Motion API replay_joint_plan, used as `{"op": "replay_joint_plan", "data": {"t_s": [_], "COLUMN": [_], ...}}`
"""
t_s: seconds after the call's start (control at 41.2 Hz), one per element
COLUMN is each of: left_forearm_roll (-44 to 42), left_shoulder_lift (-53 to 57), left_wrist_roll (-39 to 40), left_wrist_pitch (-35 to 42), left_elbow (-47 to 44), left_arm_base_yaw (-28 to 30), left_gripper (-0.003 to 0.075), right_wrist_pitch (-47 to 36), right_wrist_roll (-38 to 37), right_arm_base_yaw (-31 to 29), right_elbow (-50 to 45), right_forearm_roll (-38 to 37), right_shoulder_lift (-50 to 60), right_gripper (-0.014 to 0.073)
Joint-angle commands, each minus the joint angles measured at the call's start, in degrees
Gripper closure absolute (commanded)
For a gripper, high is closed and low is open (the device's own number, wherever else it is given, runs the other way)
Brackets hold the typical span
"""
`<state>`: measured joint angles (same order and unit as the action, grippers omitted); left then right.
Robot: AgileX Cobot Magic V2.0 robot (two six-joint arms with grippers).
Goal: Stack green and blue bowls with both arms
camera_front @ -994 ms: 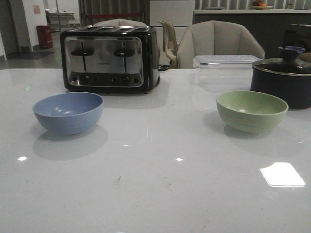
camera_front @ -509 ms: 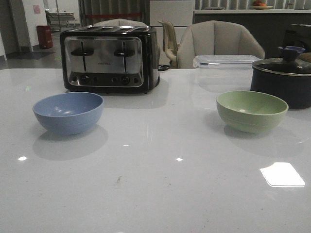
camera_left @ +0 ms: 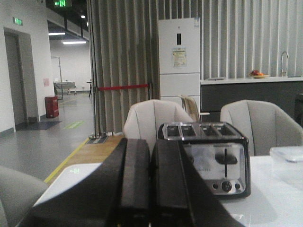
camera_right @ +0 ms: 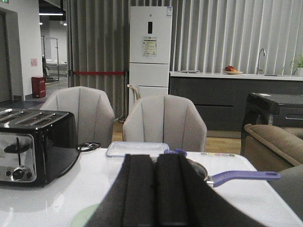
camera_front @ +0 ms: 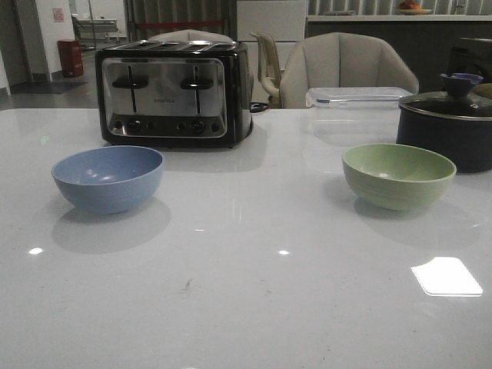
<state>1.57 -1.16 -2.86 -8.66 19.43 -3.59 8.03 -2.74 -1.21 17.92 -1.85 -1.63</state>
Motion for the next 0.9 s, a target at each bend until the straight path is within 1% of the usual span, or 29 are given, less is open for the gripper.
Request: {"op": "replay_joint_plan", "data": {"t_s": [0.0,0.145,0.291,0.558,0.703,0.873], "left_forearm_roll": [0.6,0.6,0.72,0.72,0.72,0.81], "left_shoulder_lift": [-4.64,-12.75,-18.98,-26.44,-28.76,-30.98], "left_wrist_roll": [0.69,0.69,0.69,0.69,0.69,0.69], "left_wrist_pitch": [-1.3,-10.53,-18.54,-23.01,-26.23,-25.41], "left_elbow": [8.92,18.82,23.55,21.57,20.79,20.01], "left_arm_base_yaw": [0.01,0.01,0.01,0.01,0.01,0.01], "left_gripper": [0.0621,0.0621,0.0621,0.0621,0.0621,0.062], "right_wrist_pitch": [0.84,8.65,15.68,23.18,26.35,28.48], "right_wrist_roll": [0.12,0.12,0.12,0.12,0.12,0.12], "right_arm_base_yaw": [-0.19,-0.19,-0.19,-0.19,-0.19,-0.19], "right_elbow": [8.8,17.15,21.74,21.56,21.56,21.56], "right_forearm_roll": [-0.61,-0.25,-0.13,-0.13,-0.13,-0.13], "right_shoulder_lift": [-5.25,-12.23,-18.8,-28.84,-33.21,-37.88], "right_gripper": [0.0554,0.0554,0.0554,0.0554,0.0554,0.0554]}}
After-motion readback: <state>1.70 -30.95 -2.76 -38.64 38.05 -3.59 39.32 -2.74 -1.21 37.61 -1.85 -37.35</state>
